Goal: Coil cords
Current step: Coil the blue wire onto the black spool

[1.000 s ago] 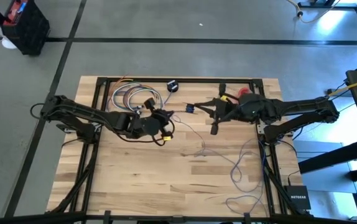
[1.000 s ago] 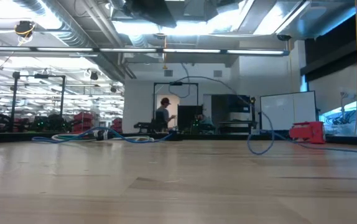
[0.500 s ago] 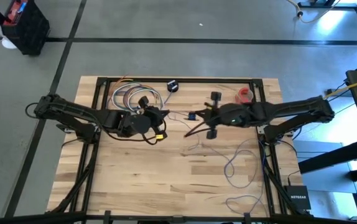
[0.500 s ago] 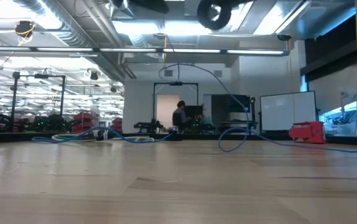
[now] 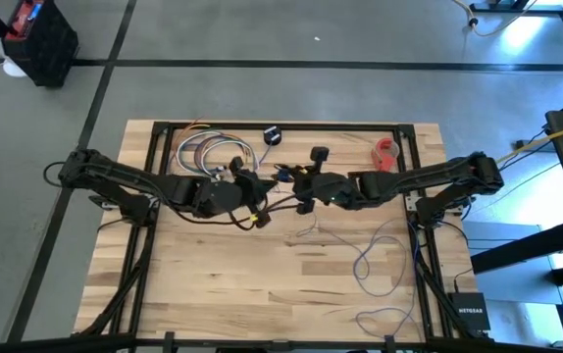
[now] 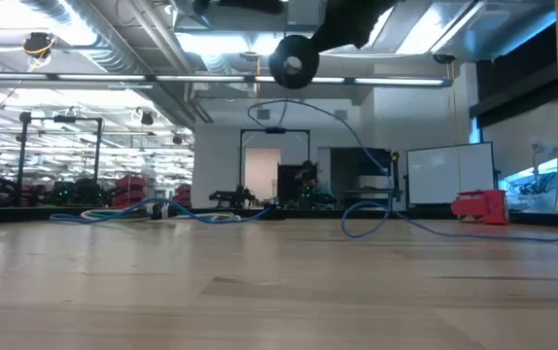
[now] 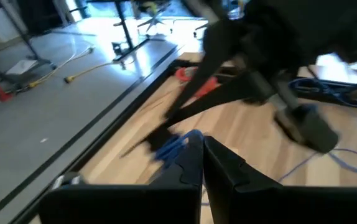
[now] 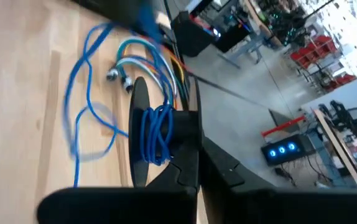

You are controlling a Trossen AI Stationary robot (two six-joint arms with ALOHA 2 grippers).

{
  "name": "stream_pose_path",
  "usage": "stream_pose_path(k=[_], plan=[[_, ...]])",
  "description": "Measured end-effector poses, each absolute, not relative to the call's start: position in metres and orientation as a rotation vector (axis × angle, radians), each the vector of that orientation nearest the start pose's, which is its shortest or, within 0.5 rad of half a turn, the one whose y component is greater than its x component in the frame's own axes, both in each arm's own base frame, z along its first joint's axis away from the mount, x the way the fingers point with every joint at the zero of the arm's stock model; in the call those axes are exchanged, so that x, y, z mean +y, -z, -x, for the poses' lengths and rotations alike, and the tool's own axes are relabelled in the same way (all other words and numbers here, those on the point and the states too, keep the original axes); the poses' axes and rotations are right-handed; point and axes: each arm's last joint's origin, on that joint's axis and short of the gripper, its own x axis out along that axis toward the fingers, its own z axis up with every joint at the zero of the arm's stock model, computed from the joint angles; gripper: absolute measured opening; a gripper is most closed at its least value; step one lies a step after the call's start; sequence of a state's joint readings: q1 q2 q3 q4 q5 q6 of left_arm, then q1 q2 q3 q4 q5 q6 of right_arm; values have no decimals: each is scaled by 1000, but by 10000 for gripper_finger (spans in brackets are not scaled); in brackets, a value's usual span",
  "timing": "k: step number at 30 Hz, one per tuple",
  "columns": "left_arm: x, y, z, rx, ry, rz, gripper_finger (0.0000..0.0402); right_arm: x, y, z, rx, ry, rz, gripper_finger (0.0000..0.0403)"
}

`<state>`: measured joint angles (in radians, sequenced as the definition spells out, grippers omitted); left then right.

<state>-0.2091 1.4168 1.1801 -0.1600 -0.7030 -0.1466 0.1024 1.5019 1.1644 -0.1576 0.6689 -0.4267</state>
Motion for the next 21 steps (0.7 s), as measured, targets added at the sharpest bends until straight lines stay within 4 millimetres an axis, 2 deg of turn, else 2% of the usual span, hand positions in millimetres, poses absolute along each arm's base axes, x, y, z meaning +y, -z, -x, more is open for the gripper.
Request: stream_pose_path(k=[13,16,21], plan=[[-52,-307,-338,338,-506,-84,0,17,-317,-343,349,388,520,5],[-52,-306,-338,343,-540,-119,0,16,-324,-340,306,392,509,5],[-53,-307,-337,328,-598,-139,0,16,-347,-327,195,366,477,5]])
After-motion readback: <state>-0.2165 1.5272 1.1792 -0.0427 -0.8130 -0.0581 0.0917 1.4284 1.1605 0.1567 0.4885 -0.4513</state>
